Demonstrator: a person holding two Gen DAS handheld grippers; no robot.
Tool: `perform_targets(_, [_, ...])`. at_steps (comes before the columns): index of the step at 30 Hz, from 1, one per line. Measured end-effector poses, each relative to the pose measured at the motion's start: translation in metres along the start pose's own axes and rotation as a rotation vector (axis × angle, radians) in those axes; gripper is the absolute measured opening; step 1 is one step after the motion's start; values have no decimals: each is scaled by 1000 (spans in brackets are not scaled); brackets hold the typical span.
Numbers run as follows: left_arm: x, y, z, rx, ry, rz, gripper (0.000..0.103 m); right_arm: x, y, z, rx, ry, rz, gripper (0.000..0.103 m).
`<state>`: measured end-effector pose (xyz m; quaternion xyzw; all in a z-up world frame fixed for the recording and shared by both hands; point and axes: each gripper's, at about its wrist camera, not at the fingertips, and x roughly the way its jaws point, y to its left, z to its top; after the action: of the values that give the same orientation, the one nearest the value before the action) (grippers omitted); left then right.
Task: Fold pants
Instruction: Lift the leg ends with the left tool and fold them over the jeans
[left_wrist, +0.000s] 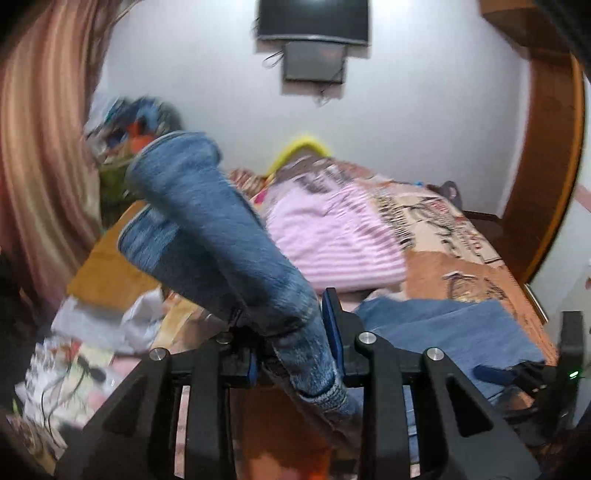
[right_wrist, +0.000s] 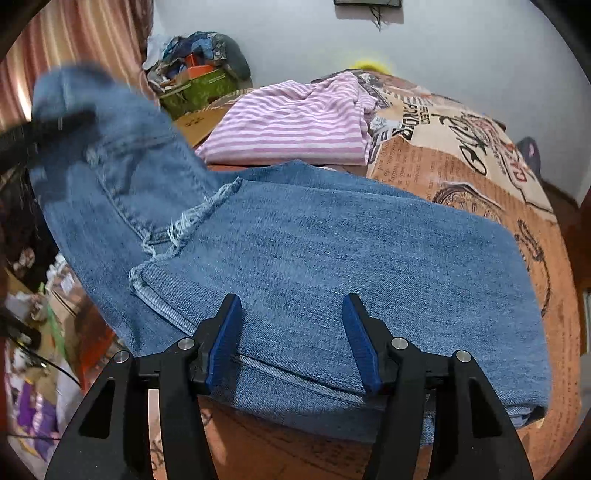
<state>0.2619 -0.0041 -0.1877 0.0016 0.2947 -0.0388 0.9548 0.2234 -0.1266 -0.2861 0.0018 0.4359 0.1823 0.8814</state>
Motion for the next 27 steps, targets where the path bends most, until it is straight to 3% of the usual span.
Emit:
perform_targets(6, [-13, -45, 18, 80, -35, -106, 24, -17, -18, -6, 79, -31, 67, 52])
perform_targets(11, [-13, -81, 22, 163, -38, -146, 20, -61, -67, -22, 178, -108, -56, 52])
perform_targets(15, [-16, -109, 23, 217, -37, -187, 19, -69, -118, -39, 287, -83, -139, 52])
perform_targets(17, [-17, -123, 21, 238, -38, -209, 19, -67, -130, -48, 311, -70, -141, 52])
perform_targets(23, [-4, -178, 15, 337, 5, -258, 19, -58, -117, -53, 238, -77, -192, 57])
perform_targets(27, [9, -209, -1, 413, 59, -284, 19, -62, -127, -58, 270, -95, -151, 58])
